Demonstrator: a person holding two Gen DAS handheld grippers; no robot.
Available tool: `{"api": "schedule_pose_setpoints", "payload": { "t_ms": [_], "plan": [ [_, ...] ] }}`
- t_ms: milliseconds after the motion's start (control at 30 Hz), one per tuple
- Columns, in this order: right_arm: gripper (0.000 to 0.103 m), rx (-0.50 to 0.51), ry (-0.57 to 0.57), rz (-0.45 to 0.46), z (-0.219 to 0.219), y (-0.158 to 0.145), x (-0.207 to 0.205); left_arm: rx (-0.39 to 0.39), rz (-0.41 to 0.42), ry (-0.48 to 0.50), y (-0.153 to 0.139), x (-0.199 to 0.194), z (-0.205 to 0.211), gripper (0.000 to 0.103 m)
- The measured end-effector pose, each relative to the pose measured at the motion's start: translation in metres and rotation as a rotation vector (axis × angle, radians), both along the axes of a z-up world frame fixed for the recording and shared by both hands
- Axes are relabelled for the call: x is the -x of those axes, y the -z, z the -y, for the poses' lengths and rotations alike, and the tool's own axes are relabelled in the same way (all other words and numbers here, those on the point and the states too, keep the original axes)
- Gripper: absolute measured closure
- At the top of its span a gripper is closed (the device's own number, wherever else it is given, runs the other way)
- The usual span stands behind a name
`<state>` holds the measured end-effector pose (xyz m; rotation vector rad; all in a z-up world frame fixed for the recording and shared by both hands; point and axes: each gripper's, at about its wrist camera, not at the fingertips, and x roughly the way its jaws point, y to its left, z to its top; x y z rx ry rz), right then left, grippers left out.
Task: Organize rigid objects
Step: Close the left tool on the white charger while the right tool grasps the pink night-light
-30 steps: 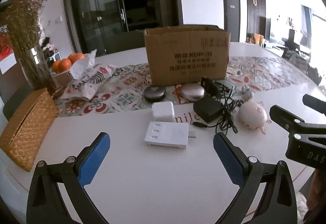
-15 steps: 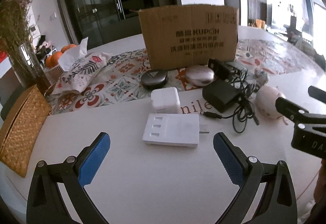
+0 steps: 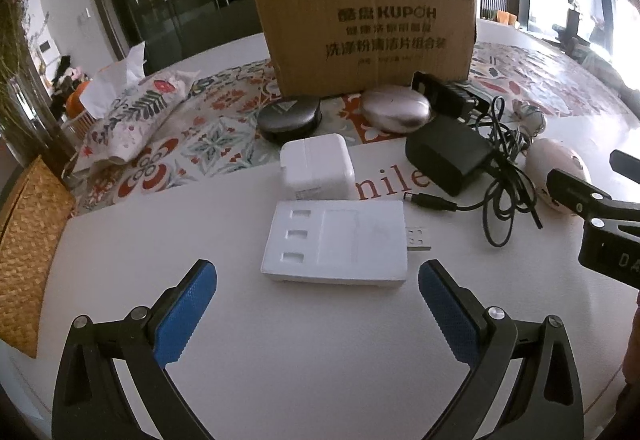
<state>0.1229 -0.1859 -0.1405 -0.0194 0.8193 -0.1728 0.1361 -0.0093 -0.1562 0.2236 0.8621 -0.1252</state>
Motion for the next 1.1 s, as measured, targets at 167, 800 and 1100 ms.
{"api": "schedule_pose_setpoints", "payload": {
  "t_ms": [167, 800, 1100],
  "plan": [
    [0.000, 0.013, 0.002, -0.015, 0.000, 0.005, -0.008, -0.007, -0.015, 0.004, 0.004, -0.007, 0.000, 0.001],
    [0.019, -0.059, -0.024, -0.075, 0.006, 0.021, -0.028, 0.029, -0.017, 0.044, 0.006, -0.016, 0.005, 0.026],
    [0.028, -0.087, -0.045, -0.086, 0.005, 0.022, -0.025, 0.049, 0.009, 0.056, 0.001, -0.008, 0.006, 0.026]
  ]
}}
